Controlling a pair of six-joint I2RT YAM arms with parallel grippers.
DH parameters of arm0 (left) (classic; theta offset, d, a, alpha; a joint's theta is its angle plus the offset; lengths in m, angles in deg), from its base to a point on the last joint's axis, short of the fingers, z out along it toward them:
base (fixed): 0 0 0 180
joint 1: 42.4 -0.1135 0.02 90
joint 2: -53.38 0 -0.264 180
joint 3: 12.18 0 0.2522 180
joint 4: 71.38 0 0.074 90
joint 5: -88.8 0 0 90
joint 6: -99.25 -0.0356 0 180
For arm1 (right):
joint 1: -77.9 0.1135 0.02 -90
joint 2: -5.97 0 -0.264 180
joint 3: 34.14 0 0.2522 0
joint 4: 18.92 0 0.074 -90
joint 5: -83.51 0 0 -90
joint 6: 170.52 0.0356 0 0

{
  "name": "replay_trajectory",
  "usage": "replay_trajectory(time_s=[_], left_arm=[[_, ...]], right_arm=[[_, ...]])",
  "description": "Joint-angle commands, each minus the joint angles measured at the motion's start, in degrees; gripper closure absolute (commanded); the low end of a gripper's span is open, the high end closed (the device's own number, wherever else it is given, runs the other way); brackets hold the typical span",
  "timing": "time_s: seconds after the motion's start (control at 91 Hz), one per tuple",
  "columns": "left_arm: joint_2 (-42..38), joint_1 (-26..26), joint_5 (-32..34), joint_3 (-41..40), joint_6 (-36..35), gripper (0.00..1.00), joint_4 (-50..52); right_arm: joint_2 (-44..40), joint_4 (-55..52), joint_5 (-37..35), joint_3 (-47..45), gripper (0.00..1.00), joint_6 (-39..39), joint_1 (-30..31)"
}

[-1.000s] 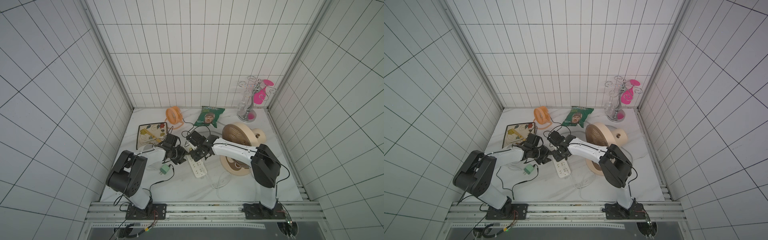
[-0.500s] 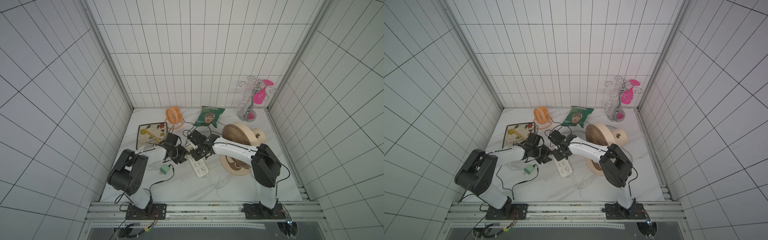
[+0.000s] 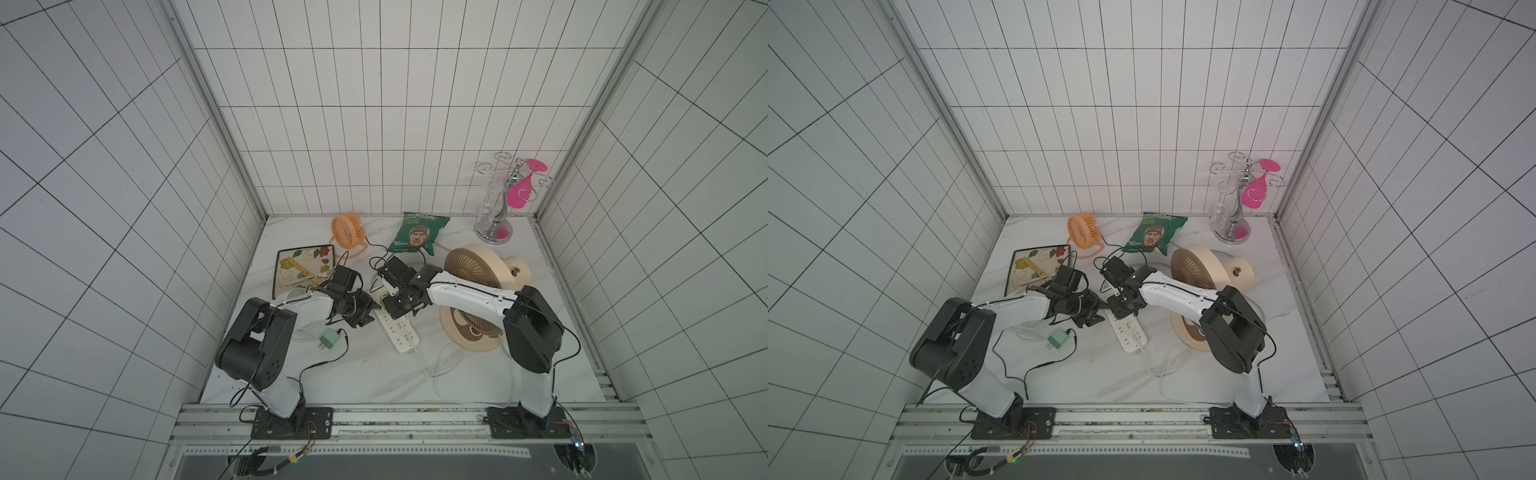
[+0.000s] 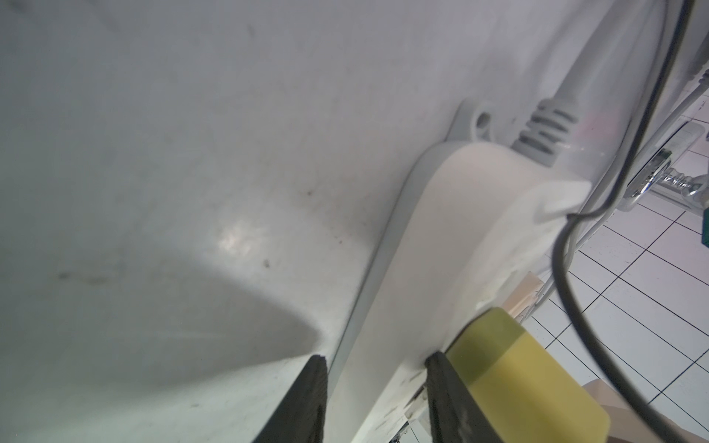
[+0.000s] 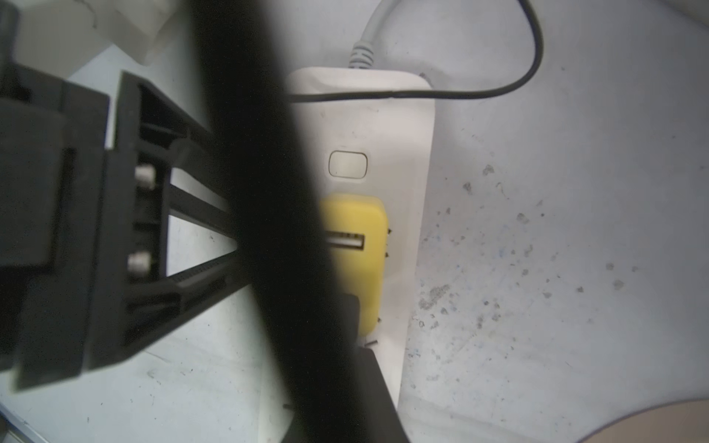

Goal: Unplug the desk fan from the power strip
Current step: Remove the plug from the socket.

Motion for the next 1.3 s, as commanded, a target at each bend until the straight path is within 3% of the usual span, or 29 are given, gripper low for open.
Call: replay_trajectory(time_s=[0.0,0.198,0.385,0.594,1.078,1.286], left_arm=[[5.44,0.48,8.24,-4.31,0.55,0.57,13.58],[6.35,0.82,8.58,-4.35,0.38,0.57,14.23],[6.65,0.82,9.02,-4.65,0.48,0.57,14.38],[7.44,0.83,9.44,-4.76,0.55,0.57,14.74],[8.13,0.83,10.27,-4.86,0.84,0.57,15.12],[7.20,0.83,10.58,-4.14,0.19,0.57,15.33]], right_arm=[[-2.67,-1.86,-5.28,2.04,1.00,-0.52,-0.24],[-4.25,2.16,1.79,1.59,1.00,-0.85,2.07],[-3.51,-3.60,-9.60,3.80,1.00,-0.77,1.28],[-6.83,2.69,-2.01,1.34,1.00,-0.51,2.71],[-11.70,0.36,-5.77,2.89,1.00,-0.28,2.00],[-18.06,-2.73,-8.77,-3.59,1.00,3.03,1.19]])
